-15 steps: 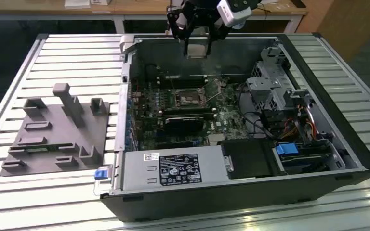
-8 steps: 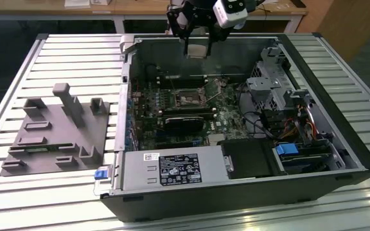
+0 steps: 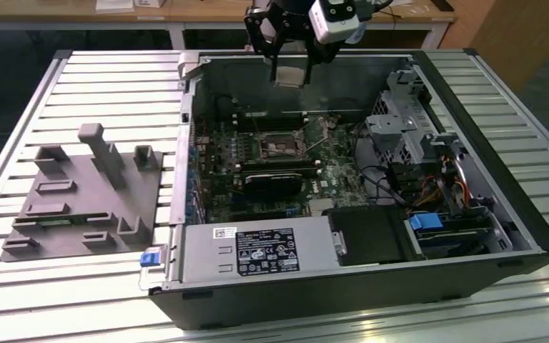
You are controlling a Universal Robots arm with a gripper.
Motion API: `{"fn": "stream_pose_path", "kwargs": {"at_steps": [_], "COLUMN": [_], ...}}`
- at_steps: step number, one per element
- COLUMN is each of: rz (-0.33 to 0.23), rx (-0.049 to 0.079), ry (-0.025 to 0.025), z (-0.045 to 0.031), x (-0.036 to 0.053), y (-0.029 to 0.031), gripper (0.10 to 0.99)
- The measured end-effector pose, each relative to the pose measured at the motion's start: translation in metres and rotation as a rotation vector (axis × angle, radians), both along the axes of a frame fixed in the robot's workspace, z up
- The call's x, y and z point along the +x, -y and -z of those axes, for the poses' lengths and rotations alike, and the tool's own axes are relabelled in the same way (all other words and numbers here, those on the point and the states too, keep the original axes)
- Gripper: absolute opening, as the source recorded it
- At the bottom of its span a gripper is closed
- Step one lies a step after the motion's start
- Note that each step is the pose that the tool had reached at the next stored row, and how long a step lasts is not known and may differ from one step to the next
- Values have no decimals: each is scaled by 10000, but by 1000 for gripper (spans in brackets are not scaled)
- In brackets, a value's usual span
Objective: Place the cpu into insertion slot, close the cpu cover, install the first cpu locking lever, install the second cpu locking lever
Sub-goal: 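Place the cpu into insertion slot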
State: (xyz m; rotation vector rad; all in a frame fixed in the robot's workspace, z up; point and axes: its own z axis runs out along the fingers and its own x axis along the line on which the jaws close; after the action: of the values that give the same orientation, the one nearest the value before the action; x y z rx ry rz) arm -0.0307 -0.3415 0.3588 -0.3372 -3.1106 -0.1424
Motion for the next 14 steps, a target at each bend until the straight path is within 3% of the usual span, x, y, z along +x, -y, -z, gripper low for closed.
{"fn": "stream_pose_path", "kwargs": {"at_steps": [14], "rz": [143], "rx": [0], "ry": [0], "z": [15], "x": [-1], "y": [0], "gripper": [537]}}
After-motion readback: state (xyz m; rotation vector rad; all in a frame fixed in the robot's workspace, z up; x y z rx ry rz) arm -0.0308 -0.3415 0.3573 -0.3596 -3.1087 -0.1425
